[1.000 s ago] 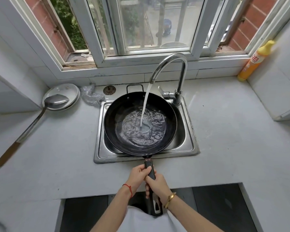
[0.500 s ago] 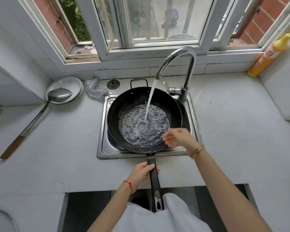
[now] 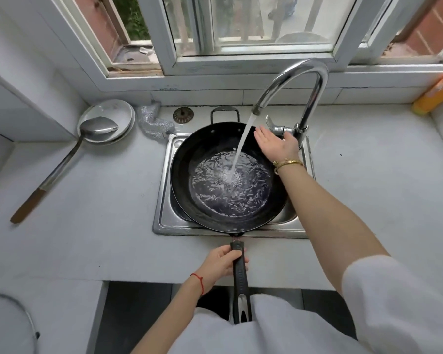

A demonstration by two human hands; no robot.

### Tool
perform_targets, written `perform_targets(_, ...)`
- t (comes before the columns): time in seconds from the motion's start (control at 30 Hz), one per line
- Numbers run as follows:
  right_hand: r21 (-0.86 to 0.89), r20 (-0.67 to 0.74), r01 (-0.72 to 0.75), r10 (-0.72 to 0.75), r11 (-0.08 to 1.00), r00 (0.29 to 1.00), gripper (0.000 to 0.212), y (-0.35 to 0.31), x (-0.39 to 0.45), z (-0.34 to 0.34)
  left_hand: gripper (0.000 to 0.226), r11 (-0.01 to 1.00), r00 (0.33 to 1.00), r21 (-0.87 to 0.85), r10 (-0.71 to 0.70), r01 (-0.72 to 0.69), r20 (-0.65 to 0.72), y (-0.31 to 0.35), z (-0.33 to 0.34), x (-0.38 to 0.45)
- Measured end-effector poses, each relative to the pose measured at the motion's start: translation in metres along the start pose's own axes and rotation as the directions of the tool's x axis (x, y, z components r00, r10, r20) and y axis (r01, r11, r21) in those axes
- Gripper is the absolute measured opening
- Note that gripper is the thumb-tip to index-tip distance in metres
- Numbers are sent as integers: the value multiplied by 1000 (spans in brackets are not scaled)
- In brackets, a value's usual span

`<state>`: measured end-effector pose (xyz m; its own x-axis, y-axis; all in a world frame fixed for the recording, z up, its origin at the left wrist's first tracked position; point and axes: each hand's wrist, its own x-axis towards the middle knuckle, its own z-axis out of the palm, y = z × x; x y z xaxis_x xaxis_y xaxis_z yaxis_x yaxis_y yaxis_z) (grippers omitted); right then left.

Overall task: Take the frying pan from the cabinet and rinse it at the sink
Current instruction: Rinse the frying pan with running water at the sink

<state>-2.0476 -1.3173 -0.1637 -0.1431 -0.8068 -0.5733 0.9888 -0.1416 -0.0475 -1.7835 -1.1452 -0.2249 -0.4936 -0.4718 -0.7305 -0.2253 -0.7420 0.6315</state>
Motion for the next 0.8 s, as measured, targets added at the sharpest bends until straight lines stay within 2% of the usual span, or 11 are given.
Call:
perform_targets(0.13,104,-25,-29,32,994,999,68,-6,12,0,22,1000,1000,10,-3,3,3,2,1,0)
perform_targets(0.27,223,7,-66,66,973,998,57,-10,13,2,23,1000,1000,14,3,-3,6,2,2,-2)
perform_targets(0.57,398,69,-41,15,916,998,68,-23,0,1,27,1000,1000,-4,-26,26,5,4,2,-3)
perform_targets(0.7,292,90,-73,48,954,995,68,-29,-2,-2,27,1000,1000,4,-22,22,-4,3,3,-3)
perform_targets(0.8,-1,5,-37,37,999,999,66,-38,-9,-2,26,1000,1000,15,-17,17,-17,3,4,-3)
